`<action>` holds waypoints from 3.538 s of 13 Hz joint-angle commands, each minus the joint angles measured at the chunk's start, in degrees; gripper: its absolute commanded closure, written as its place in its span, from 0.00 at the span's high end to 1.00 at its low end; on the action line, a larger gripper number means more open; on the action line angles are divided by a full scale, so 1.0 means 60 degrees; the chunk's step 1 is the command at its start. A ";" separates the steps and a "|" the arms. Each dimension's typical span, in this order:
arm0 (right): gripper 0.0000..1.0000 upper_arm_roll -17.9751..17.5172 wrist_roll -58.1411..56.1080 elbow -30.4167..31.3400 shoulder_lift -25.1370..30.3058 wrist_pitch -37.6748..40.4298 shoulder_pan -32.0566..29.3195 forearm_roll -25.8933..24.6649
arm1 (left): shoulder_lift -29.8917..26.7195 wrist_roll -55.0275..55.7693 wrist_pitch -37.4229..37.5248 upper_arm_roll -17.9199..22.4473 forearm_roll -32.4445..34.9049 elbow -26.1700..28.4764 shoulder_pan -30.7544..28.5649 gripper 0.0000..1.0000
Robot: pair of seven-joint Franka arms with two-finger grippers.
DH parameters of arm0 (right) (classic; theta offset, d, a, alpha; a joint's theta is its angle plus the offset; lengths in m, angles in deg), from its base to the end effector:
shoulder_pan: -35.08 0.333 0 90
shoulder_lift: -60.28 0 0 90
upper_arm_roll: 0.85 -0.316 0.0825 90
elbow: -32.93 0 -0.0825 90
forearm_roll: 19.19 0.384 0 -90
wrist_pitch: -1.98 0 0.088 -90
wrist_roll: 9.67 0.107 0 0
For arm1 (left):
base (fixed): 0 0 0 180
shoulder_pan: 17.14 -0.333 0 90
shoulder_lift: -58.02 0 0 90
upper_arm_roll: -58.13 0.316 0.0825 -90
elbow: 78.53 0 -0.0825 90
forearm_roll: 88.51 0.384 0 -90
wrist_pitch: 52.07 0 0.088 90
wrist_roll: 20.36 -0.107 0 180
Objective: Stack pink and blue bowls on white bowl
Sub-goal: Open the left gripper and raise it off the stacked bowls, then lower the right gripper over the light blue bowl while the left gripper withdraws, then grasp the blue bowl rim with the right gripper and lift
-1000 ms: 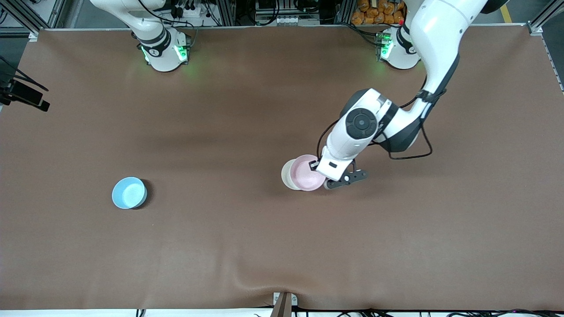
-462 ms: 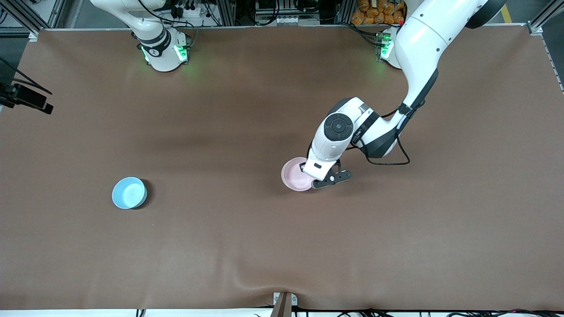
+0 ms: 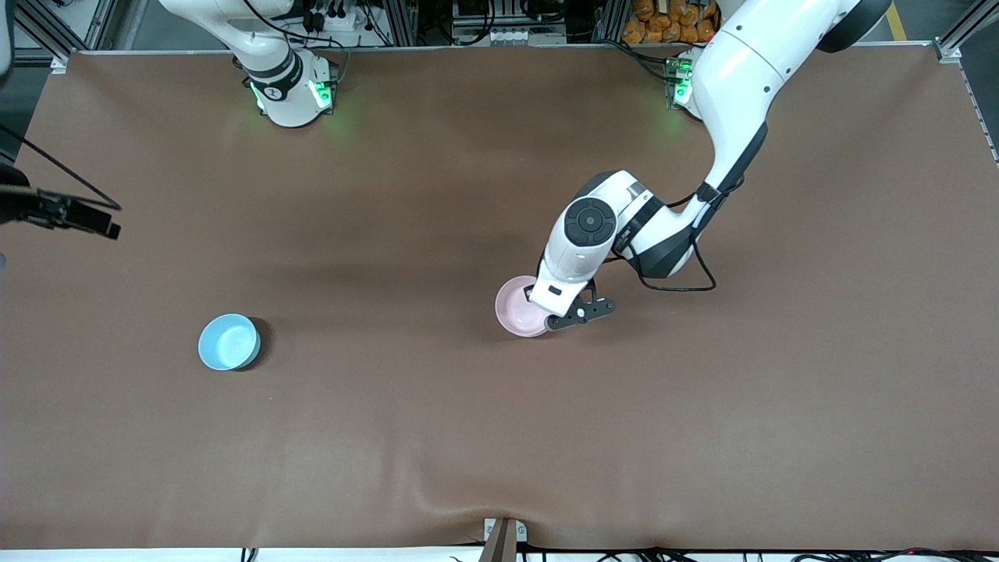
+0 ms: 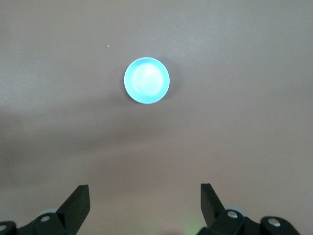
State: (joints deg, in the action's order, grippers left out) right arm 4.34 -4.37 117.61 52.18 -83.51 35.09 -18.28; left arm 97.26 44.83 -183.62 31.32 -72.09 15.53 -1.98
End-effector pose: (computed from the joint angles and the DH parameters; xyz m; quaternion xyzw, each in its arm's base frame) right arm 0.5854 -0.0476 0.5810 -0.9938 0.0910 0.0633 0.0015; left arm 0.5445 -0.4252 0.2527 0.9864 0.1583 -0.0117 0.0423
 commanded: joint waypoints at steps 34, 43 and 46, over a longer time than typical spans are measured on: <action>1.00 -0.0045 -0.2611 0.0696 -0.5078 -0.4338 0.0350 -0.0093 | -0.5280 -0.7404 0.5767 0.0016 -0.1755 -0.0413 -0.5133 1.00; 1.00 -0.0060 -0.5729 0.0740 -0.5591 -0.5540 -0.0426 -0.0049 | -0.5632 -0.8696 0.6032 0.0016 -0.2165 -0.0296 -0.5823 1.00; 1.00 -0.0060 -0.5849 0.0740 -0.5812 -0.5644 -0.0529 -0.0019 | -0.5632 -0.8696 0.6032 0.0001 -0.2151 -0.0238 -0.5823 1.00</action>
State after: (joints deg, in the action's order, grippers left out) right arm 4.42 -37.55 122.55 18.36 -116.65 32.73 -19.53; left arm 65.08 -6.03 -148.00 31.49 -83.84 12.91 -36.41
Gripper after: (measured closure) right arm 0.000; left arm 0.000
